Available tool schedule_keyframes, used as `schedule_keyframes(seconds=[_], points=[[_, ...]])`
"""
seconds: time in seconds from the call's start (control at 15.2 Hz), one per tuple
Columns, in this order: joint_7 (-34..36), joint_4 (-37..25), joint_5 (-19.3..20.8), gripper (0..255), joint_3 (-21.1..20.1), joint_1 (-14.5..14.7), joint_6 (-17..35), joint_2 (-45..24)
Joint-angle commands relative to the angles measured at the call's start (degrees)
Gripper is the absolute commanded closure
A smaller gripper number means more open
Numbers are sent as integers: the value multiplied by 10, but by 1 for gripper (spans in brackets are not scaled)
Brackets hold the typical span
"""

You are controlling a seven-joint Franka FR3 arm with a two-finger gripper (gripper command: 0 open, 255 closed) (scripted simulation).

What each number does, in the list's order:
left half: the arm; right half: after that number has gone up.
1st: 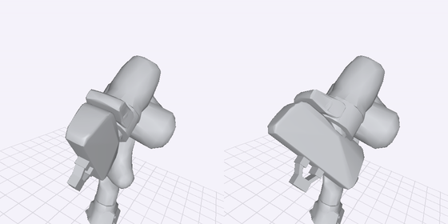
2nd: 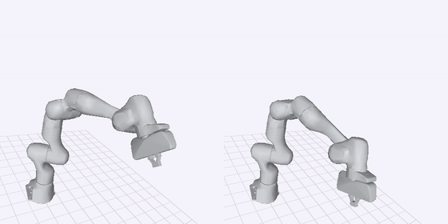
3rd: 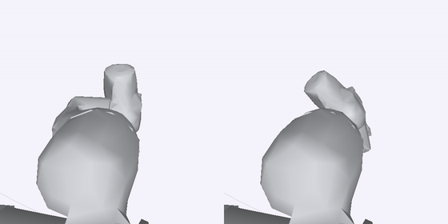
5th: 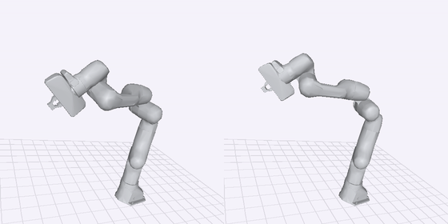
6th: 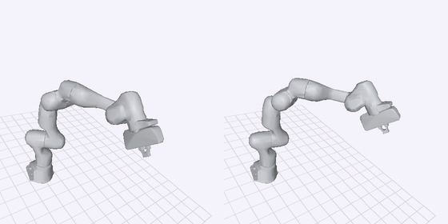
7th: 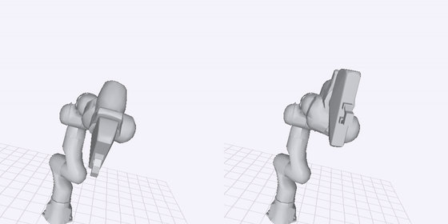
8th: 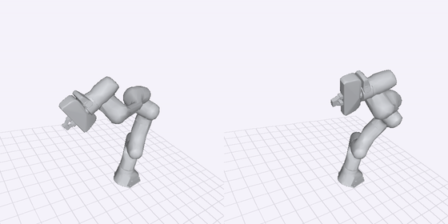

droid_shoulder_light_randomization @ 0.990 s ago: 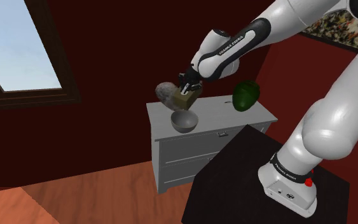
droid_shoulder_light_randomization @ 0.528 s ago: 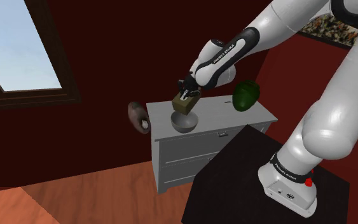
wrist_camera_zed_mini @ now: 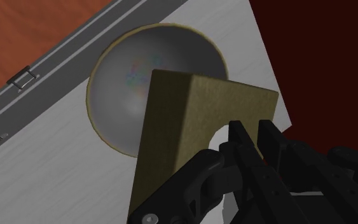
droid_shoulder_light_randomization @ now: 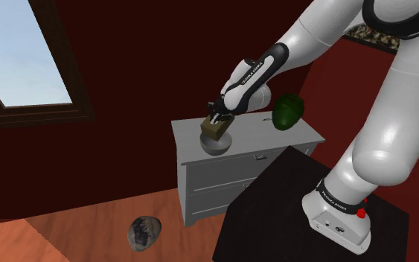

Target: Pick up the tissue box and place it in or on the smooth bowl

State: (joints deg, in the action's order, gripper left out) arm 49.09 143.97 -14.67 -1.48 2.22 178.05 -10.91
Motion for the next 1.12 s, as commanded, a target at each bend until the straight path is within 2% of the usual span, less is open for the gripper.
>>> schedule_keyframes(seconds=[0.0,0.2,0.66,0.73,1.06], points=[[-10,-2,-10,255,-13,-11,14,-16],[-18,-5,-18,255,-28,-24,31,-35],[-18,-5,-17,255,-28,-24,31,-35],[-18,-5,-17,0,-28,-24,31,-35],[-18,-5,-17,0,-28,-24,31,-35]])
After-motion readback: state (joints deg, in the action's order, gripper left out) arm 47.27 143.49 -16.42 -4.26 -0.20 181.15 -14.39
